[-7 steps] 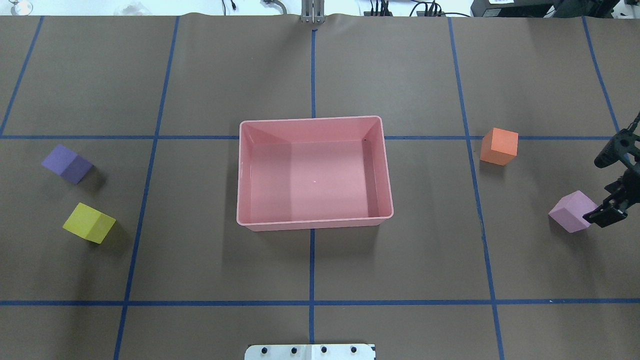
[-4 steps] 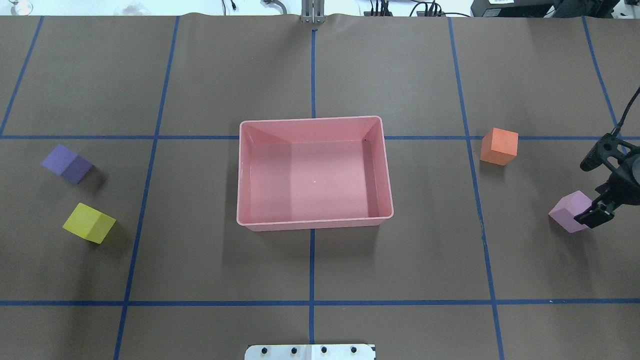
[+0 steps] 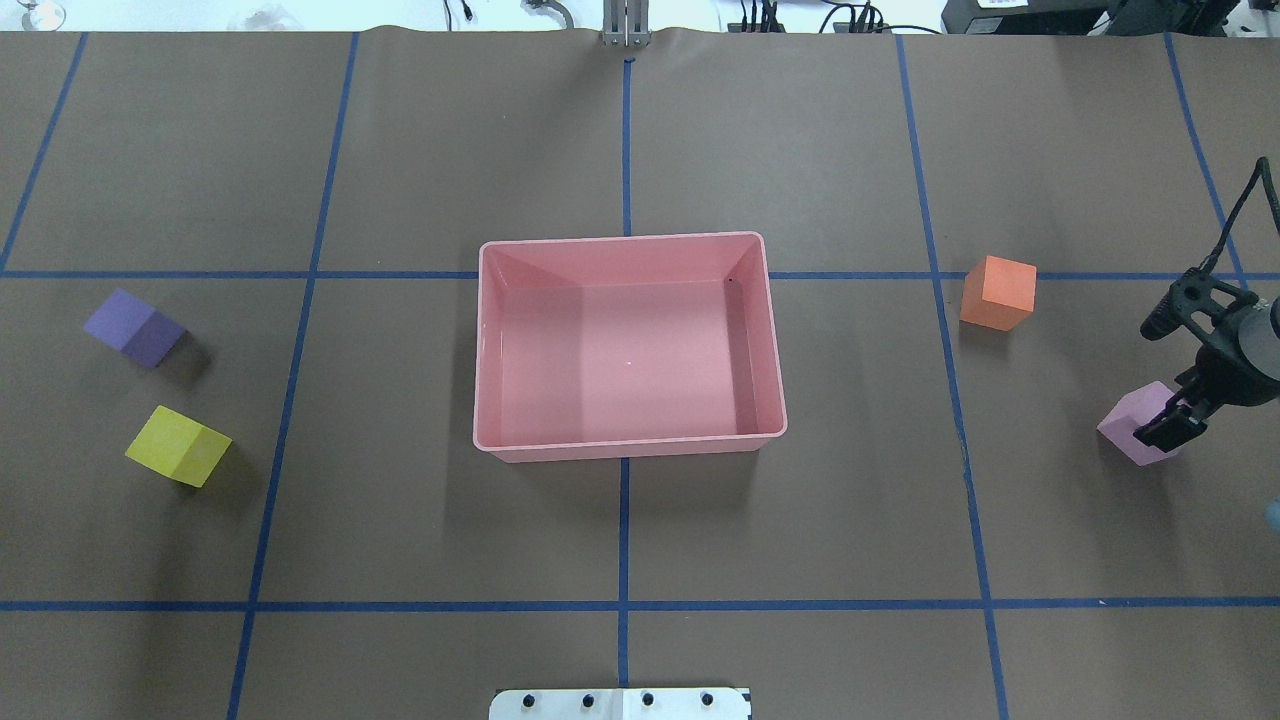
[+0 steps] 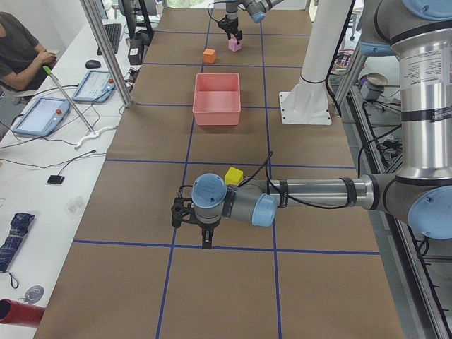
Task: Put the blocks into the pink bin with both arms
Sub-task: 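Close the right gripper on the light pink cube and lift it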
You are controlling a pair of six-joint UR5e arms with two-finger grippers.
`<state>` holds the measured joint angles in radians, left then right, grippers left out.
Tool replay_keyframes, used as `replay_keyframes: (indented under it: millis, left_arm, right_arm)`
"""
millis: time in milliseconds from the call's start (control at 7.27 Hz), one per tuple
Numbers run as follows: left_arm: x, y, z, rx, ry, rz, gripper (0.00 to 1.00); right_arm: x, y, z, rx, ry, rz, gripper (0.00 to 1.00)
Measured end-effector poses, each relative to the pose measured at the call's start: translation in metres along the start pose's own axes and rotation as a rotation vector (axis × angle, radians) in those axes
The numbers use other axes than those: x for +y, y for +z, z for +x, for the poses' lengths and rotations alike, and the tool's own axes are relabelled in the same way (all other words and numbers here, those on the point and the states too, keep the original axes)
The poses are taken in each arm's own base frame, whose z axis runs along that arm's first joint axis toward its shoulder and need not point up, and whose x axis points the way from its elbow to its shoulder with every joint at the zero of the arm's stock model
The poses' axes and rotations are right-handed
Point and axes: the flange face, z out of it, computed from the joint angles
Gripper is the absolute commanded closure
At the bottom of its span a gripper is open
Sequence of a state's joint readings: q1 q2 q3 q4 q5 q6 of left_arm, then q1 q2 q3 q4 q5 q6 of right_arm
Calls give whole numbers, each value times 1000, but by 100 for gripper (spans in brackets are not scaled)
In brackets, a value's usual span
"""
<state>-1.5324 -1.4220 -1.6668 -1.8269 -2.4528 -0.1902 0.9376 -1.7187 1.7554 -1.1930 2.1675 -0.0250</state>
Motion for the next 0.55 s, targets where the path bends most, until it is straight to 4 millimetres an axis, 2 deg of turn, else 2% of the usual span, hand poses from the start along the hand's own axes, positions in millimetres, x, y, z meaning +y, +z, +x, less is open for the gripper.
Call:
replay_keyframes:
  millis: [138, 413, 550]
  left_arm:
    - [0, 0, 0, 0, 0, 0, 0]
    - [-2, 0, 3, 2, 5, -1, 0]
    - [-9, 4, 15, 9, 3, -9, 1]
  right_arm:
    - [1, 3, -1, -21, 3, -6, 100]
    - [3, 8, -5, -91, 14, -15, 100]
    - [-1, 8, -9, -131, 18, -12, 100]
